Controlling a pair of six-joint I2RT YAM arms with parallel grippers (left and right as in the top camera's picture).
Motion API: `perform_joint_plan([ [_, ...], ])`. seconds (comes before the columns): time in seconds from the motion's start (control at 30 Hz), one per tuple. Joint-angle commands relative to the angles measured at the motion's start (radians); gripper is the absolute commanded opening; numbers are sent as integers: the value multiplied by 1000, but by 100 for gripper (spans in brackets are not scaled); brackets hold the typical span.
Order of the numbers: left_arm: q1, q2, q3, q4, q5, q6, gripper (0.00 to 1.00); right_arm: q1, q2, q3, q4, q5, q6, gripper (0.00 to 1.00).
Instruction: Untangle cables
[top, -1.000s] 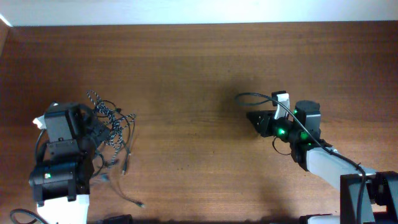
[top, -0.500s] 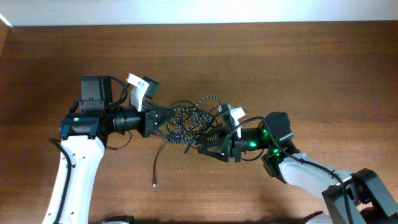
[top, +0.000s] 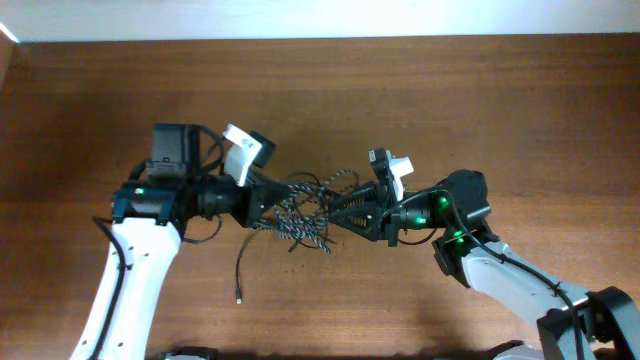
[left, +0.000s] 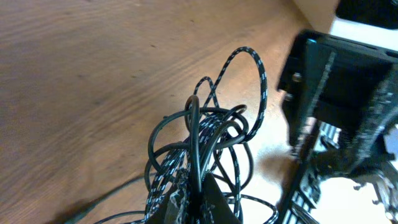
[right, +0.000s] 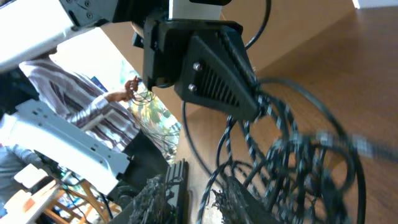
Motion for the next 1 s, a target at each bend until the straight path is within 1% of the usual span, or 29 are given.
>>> perform_joint_plan([
  [0.0,-61,-1,17,4,22,23,0,-8,-11,20,-98,2,-151,33],
  [0.03,-60,-1,16,5,-43,16,0,-35,-11,33,-98,-2,-23,30],
  [0.07,-60,-1,16,16,-130,-63,0,-82,-11,76,-97,-8,177,27],
  [0.1,-60,-1,16,50,-229,-158,0,-113,-11,159,-87,-32,275,27],
  [0.13,-60,-1,16,87,-291,-208,0,-113,-11,248,-100,-33,280,27],
  [0.17,-60,-1,16,117,-303,-223,0,-113,-11,322,-140,-32,261,27],
  [0.2,-60,-1,16,151,-303,-223,0,-113,-11,436,-298,-17,137,27],
  [0.23,-60,-1,16,186,-304,-223,0,-113,-11,538,-547,102,-15,27],
  [0.27,-60,-1,16,203,-304,-223,0,-111,-11,657,-876,370,-196,24],
  [0.3,-60,-1,16,208,-306,-226,0,-99,-11,796,-1165,748,-347,21],
  [0.33,-60,-1,16,207,-359,-248,0,-98,-11,859,-1264,875,-352,19],
  [0.37,-60,-1,16,208,-433,-289,0,-98,-11,930,-1407,953,-341,18],
  [0.4,-60,-1,16,209,-461,-298,0,-97,-11,980,-1553,930,-342,24],
  [0.43,-63,-1,16,217,-462,-298,0,-97,-10,978,-1646,723,-342,36],
  [0.47,-75,-1,16,233,-486,-299,0,-88,-9,966,-1682,562,-342,38],
  [0.5,-100,-1,16,252,-562,-341,0,-50,-9,941,-1696,456,-341,43],
  [0.53,-144,-1,16,269,-663,-415,0,2,-6,914,-1701,451,-290,42],
  [0.57,-175,-1,16,273,-697,-440,0,73,10,892,-1704,454,-174,42],
  [0.6,-195,-1,16,273,-697,-440,0,113,26,881,-1703,455,-104,41],
  [0.63,-200,-1,16,273,-695,-444,0,150,48,871,-1704,478,-51,27],
  [0.67,-203,-1,16,273,-693,-570,0,206,106,851,-1704,613,106,26],
  [0.7,-203,-1,16,272,-693,-701,0,212,143,851,-1701,638,167,26],
  [0.73,-204,-1,16,272,-692,-748,0,212,173,851,-1700,699,232,26],
  [0.77,-204,-1,16,272,-680,-793,0,210,209,851,-1684,719,303,27],
  [0.8,-204,-1,16,270,-619,-801,0,210,234,851,-1650,717,354,27],
  [0.87,-204,-1,16,234,-615,-781,0,208,241,851,-1513,718,367,29],
  [0.9,-204,-1,16,230,-600,-743,0,208,242,851,-1484,718,371,31],
  [0.93,-204,-1,16,231,-583,-711,0,208,242,851,-1481,718,409,31],
  [0.97,-204,-1,16,231,-583,-674,0,208,242,851,-1481,718,411,31],
])
